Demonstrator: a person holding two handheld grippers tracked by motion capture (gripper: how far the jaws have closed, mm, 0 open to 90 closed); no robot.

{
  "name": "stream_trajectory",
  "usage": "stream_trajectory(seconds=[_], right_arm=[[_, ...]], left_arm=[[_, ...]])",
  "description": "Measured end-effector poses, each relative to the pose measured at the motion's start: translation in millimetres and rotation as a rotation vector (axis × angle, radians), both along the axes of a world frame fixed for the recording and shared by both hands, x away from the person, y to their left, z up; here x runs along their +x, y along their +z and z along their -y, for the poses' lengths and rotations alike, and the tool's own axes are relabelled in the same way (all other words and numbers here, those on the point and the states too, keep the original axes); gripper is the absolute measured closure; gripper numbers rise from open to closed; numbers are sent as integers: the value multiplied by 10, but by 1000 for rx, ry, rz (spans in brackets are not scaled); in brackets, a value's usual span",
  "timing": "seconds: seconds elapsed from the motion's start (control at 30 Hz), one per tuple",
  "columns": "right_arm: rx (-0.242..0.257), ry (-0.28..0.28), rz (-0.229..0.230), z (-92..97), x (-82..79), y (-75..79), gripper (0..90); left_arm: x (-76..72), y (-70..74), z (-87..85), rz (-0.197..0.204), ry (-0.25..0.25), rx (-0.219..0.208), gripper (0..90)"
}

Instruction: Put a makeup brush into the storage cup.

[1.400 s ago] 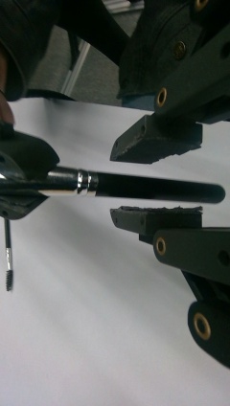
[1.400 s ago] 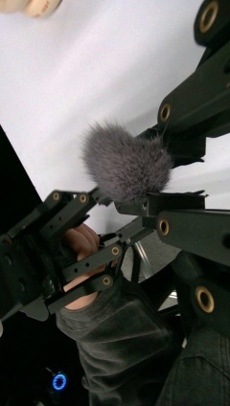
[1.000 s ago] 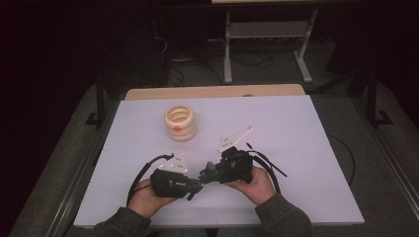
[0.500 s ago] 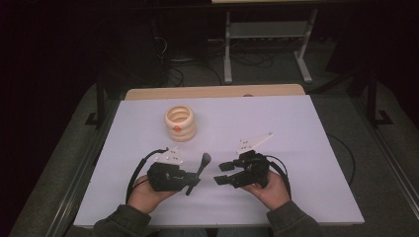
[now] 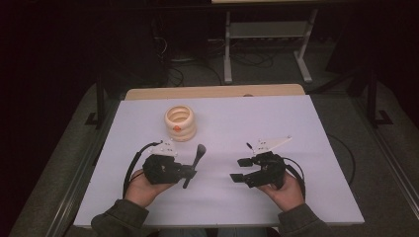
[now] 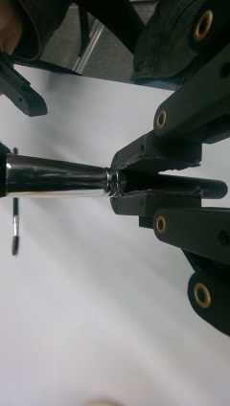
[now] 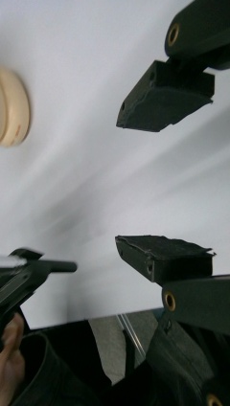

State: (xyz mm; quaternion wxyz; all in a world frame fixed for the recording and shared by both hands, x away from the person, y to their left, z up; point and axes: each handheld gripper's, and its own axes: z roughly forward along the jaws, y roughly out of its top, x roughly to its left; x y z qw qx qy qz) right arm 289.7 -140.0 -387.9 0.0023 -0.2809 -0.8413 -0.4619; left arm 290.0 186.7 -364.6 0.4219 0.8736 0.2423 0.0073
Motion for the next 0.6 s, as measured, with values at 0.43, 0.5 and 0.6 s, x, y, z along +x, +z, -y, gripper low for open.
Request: stream_trajectory(seconds=[0.43, 0.5, 0.6], right_arm=[[-20, -85, 16, 353, -34, -58, 330], [-27, -94, 22, 392, -43, -74, 326], [-35, -105, 25, 443, -64, -85, 323]], left_arm=[[244, 116, -217, -9, 86, -28, 793], [282, 148, -244, -10, 98, -39, 792], [333, 186, -288, -1, 121, -58, 792]])
